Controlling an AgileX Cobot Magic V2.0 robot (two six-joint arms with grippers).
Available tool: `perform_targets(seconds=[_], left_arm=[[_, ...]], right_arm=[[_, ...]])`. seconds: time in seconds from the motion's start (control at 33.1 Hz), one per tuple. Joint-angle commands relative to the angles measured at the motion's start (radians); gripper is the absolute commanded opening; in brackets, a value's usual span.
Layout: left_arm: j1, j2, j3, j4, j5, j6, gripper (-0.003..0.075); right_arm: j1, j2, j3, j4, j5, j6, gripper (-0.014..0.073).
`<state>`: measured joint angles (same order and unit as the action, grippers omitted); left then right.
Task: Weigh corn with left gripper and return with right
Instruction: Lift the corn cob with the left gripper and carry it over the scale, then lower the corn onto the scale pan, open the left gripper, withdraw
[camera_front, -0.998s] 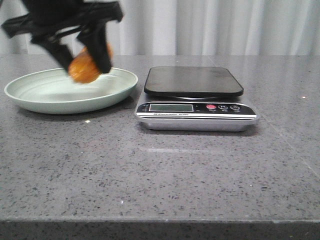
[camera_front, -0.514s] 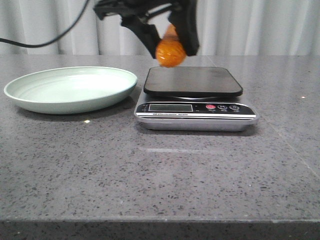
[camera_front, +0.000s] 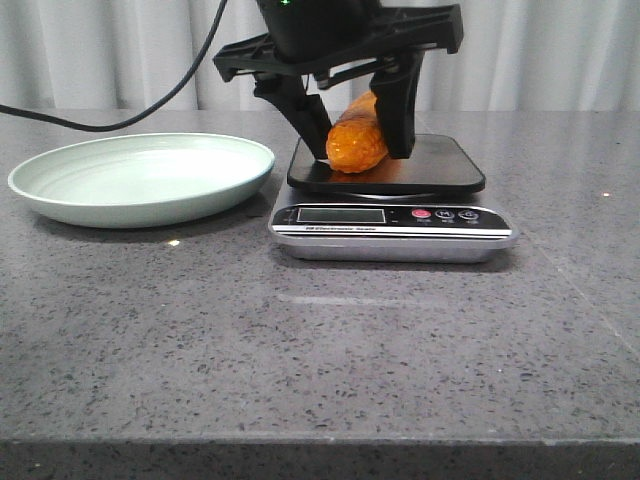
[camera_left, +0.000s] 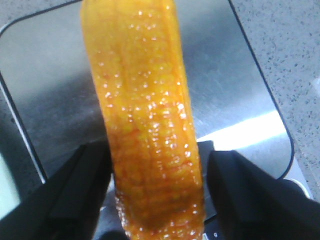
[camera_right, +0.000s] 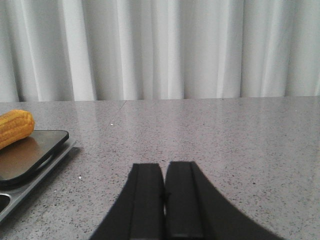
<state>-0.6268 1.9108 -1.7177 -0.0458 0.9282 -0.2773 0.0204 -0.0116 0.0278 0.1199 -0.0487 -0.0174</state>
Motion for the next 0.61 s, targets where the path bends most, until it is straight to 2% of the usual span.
perform_targets(seconds=[0.0,0.06,0.3,0.45,0.57], left_arm=[[-0.006,-0.057,-0.067,-0.007,-0.016,-0.012,0.0575],[-0.006,-0.057,-0.095,-0.002,-0.001,-0.012,0.0592],[-0.006,-0.099,-0.187,0.118,0.065,-0.009,0.0573],[-0.006,-0.163,-0.171,0.213,0.086,-0.008,0.0524],[-0.006,-0.242,-0.099,0.238,0.059,-0.008,0.0463]], right_arm=[[-0.005,-0.017,-0.008,-0.011,-0.08,-0.004,0.016],[-0.005,-0.017,-0.008,-0.011,-0.08,-0.004,0.016],[-0.005,-0.017,-0.008,-0.011,-0.08,-0.004,0.016],[-0.005,-0.017,-0.008,-0.011,-0.08,-0.004,0.016],[-0.005,-0.017,-0.008,-0.011,-0.08,-0.004,0.016]])
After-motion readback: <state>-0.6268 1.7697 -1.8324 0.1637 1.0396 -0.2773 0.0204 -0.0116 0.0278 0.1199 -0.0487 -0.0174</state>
